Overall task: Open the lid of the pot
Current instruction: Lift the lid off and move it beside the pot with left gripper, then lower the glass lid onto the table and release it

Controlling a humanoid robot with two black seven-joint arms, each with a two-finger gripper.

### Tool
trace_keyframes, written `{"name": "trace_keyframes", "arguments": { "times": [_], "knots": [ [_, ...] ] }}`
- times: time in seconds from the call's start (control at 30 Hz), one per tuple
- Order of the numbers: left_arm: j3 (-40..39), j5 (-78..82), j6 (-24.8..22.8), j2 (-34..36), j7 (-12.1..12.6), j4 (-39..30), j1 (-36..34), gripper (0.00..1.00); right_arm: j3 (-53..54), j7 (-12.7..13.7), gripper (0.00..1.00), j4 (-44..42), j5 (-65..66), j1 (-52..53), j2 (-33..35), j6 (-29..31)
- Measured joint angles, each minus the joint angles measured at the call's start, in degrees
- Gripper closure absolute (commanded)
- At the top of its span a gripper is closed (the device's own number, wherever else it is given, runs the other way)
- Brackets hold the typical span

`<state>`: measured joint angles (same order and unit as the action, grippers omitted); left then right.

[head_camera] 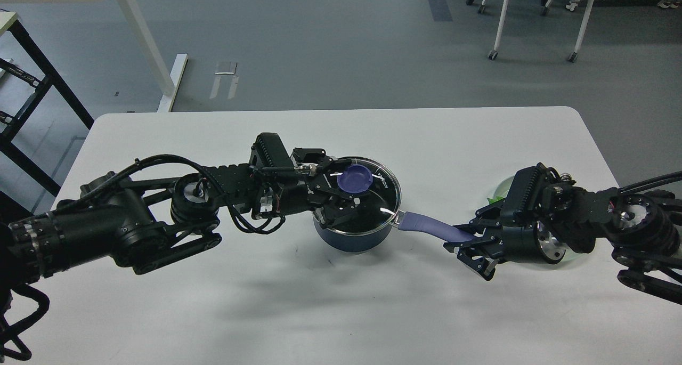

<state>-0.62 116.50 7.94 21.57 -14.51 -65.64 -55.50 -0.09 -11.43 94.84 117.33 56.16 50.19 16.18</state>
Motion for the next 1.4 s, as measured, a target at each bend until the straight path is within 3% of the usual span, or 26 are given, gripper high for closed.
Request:
{"name": "trace_keyframes", "arguments": {
  "times": [0.47, 0.63, 0.8, 1.07, 1.4],
  "knots": [
    [-0.43, -4.94, -0.03, 3.85, -0.17, -1.42, -3.80, 0.54, 0.00, 0.00, 0.84, 0.00, 0.02, 0.07, 0.34, 0.00],
    [-0.34, -7.64, -0.16, 11.29, -0.10, -2.19, -5.51, 0.54, 0.00, 0.00, 0.84, -0.06, 0.02, 0.08, 0.35, -0.01],
    [1.88, -8.07, -0.01, 22.96, -1.31, -6.05, -3.17, 0.54, 0.00, 0.01, 0.84, -0.05, 0.00, 0.03, 0.36, -0.01],
    [11.29, -8.15, 9.46, 35.07, -2.01, -10.09, 3.24, 0.54, 0.09, 0.00, 0.84, 0.00, -0.01, 0.15, 0.36, -0.05],
    [14.22, -8.49, 14.83, 34.52, -2.37, -4.01, 7.99, 0.54, 0.09, 0.01, 0.84, 0.18, 0.00, 0.27, 0.35, -0.05]
  ]
}}
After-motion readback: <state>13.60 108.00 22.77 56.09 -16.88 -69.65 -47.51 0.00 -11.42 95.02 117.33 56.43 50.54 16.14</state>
